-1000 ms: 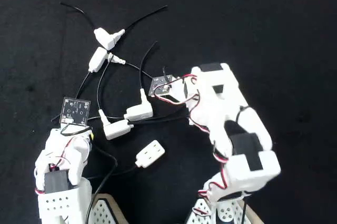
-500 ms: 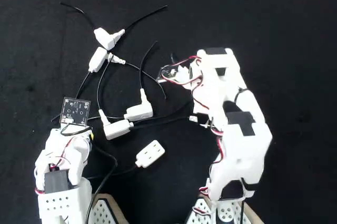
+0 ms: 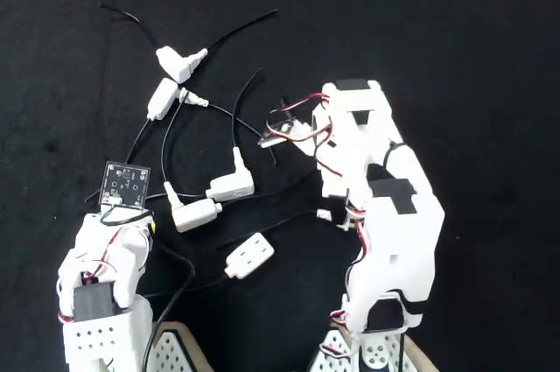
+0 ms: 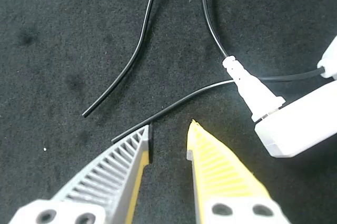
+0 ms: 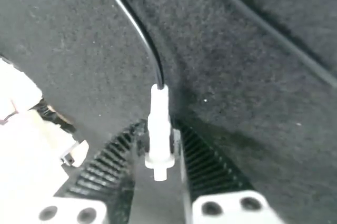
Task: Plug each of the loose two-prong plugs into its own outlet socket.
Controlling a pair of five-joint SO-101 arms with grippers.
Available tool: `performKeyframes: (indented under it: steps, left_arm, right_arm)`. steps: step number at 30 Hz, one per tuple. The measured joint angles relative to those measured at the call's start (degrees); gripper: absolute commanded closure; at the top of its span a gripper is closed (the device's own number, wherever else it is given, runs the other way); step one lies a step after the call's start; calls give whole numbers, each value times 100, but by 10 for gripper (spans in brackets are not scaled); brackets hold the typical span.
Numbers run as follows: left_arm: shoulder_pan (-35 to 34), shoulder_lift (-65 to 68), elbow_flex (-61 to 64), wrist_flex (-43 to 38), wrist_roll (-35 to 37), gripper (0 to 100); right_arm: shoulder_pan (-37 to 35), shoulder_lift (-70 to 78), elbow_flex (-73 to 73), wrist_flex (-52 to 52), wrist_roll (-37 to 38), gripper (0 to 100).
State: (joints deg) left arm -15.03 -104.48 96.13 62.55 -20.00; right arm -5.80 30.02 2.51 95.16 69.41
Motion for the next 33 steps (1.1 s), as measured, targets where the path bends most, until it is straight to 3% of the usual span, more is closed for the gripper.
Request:
performKeyframes:
  steps: [7, 13, 25, 30, 33]
  left_arm:
    - [0, 0, 0, 0, 0, 876]
    - [0, 0, 0, 0, 0, 876]
    - [0, 0, 0, 0, 0, 876]
    - [0, 0, -70, 0, 53, 876]
    - [9, 0, -413, 0, 615, 875]
  right_arm:
    - [-105, 0, 0, 26, -141, 987]
    - [-290, -387, 26, 26, -756, 987]
    - [-905, -4791, 1143, -360, -2804, 987]
    - [-1723, -6022, 1609, -721, -3824, 987]
    - [-2523, -6541, 1969, -1090, -4246, 987]
